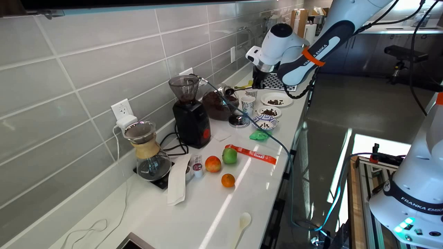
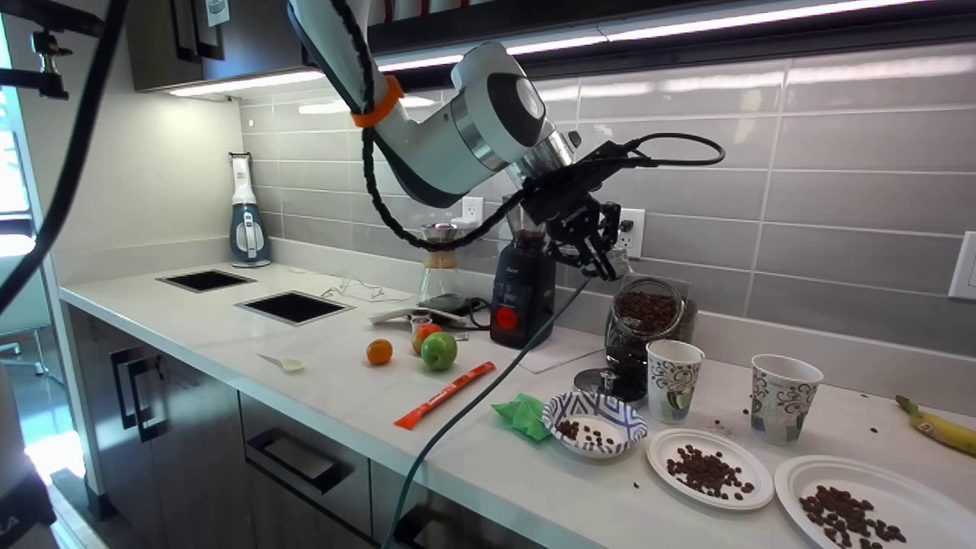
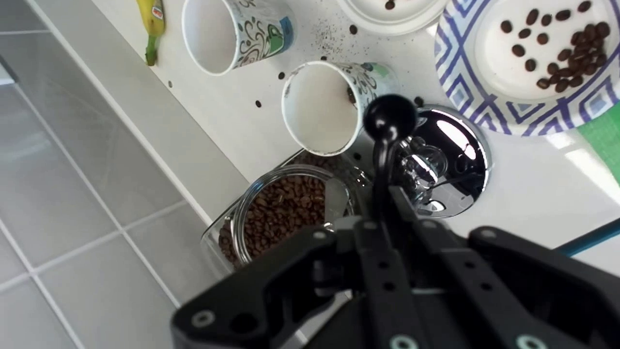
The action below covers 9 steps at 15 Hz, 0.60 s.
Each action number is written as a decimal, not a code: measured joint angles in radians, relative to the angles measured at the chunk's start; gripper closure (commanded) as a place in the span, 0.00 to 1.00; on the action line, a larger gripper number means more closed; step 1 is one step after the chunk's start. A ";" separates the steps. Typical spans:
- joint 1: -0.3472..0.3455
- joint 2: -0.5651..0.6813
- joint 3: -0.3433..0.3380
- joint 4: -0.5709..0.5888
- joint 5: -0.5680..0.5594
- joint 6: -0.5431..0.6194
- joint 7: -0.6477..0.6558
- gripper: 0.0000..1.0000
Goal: Use the black ladle to place some contents from the glass container into the coffee cup on the left.
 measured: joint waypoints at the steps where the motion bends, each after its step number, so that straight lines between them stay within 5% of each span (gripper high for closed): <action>1: 0.001 -0.009 0.001 -0.001 -0.007 0.000 -0.010 0.98; 9: 0.054 -0.056 0.057 -0.029 -0.016 -0.076 -0.046 0.98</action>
